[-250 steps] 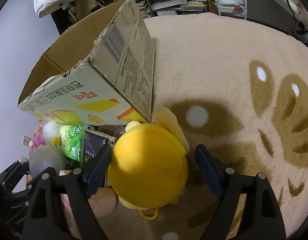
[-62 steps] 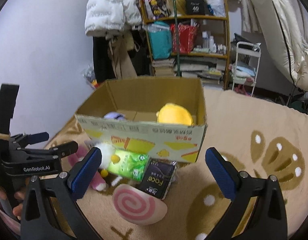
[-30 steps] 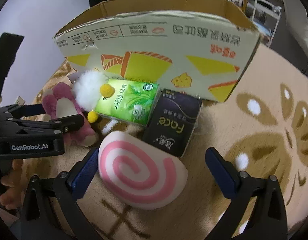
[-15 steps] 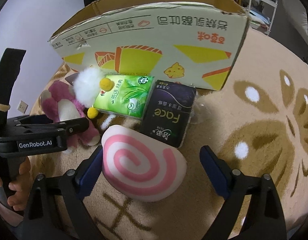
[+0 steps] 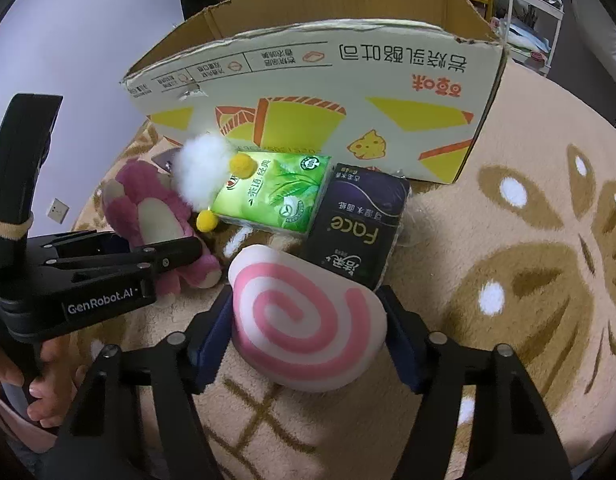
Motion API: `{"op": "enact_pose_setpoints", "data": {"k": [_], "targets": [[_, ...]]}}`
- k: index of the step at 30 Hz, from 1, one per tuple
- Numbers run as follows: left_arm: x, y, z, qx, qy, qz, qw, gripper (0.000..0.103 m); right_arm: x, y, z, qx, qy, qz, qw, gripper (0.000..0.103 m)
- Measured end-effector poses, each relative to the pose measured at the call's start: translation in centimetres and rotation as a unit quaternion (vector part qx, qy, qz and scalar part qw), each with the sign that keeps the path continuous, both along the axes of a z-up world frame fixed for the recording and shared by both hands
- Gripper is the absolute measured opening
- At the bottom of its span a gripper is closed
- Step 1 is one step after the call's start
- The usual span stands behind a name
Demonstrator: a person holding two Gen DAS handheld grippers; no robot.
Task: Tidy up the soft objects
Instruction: 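Grasp the pink plush toy with the left tool while the right tool grasps the swirl cushion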
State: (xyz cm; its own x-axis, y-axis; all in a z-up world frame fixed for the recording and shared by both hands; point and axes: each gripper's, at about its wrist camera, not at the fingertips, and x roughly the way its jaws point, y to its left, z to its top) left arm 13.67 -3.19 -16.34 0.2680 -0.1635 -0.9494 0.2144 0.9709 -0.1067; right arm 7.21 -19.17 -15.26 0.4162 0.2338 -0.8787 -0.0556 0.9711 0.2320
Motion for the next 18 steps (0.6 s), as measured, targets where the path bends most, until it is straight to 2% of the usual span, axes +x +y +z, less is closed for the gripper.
{"op": "enact_pose_setpoints", "data": {"k": [5,13,18], "targets": [[-1.9,-1.2,1.3,0.024,-0.012,0.001,0.9996,0.041,-0.3,-0.5,0.6,0.006,-0.004,-0.005,1.0,0.07],[-4.0,0.9,3.0,0.042,-0.033,0.031,0.9981,0.04,-1.2,-2.0,2.1,0.021,-0.017,-0.017,0.999,0.07],[-5.9,1.9,5.6,0.034,-0.08,0.062,0.9943,0.039,-2.3,-3.2,4.6,0.026,-0.067,-0.028,0.997,0.067]]}}
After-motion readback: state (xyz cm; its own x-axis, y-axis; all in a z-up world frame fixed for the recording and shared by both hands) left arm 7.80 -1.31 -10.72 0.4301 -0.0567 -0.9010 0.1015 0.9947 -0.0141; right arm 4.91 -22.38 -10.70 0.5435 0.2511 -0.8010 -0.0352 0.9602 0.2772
